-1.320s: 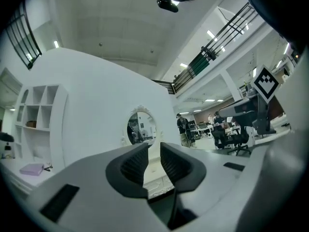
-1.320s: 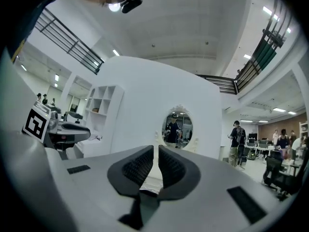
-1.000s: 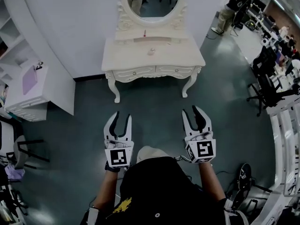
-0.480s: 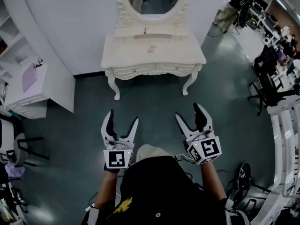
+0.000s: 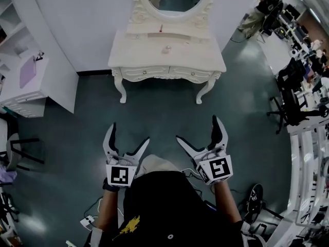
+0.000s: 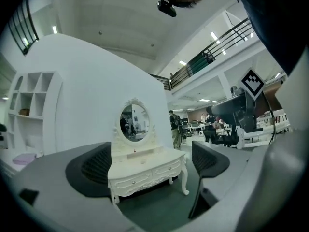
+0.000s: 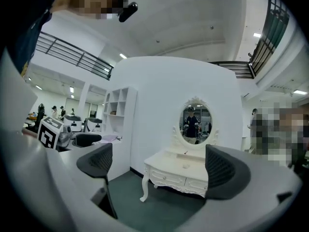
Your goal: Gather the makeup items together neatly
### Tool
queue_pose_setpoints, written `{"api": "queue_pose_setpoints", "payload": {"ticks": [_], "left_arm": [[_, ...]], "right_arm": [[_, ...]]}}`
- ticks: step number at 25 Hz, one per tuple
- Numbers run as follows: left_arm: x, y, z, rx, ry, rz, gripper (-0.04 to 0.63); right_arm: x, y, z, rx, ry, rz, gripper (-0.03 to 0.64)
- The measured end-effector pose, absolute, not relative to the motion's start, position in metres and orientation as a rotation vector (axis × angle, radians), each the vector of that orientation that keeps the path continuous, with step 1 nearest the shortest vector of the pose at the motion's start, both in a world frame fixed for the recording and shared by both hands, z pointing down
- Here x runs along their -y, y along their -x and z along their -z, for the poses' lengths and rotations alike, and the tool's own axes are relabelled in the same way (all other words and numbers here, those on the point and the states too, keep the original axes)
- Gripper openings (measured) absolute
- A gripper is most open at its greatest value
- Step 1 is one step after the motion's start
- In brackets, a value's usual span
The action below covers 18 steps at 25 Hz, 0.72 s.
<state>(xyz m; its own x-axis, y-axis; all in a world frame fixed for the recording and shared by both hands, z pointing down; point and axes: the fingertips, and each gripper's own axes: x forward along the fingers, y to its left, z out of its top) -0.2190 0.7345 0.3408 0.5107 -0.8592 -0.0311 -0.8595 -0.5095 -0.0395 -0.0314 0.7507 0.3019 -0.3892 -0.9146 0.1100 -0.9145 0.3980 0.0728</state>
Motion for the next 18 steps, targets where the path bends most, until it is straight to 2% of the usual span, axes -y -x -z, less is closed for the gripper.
{"api": "queue_pose_setpoints", "payload": {"ticks": [7,18], "left_arm": [[-0.704,0.245,-0.349,-1.667,2.595,-0.025,0.497],[-0.617,0.216,-0.350,-1.573,2.661,0.047,0.496]], "right_arm": [[-0.728,0.018,-0.314,2.482,-1.675,-0.057,0.598],[-0.643,-0.004,-0.323,2.434,-1.781,-0.151,0.597]]}}
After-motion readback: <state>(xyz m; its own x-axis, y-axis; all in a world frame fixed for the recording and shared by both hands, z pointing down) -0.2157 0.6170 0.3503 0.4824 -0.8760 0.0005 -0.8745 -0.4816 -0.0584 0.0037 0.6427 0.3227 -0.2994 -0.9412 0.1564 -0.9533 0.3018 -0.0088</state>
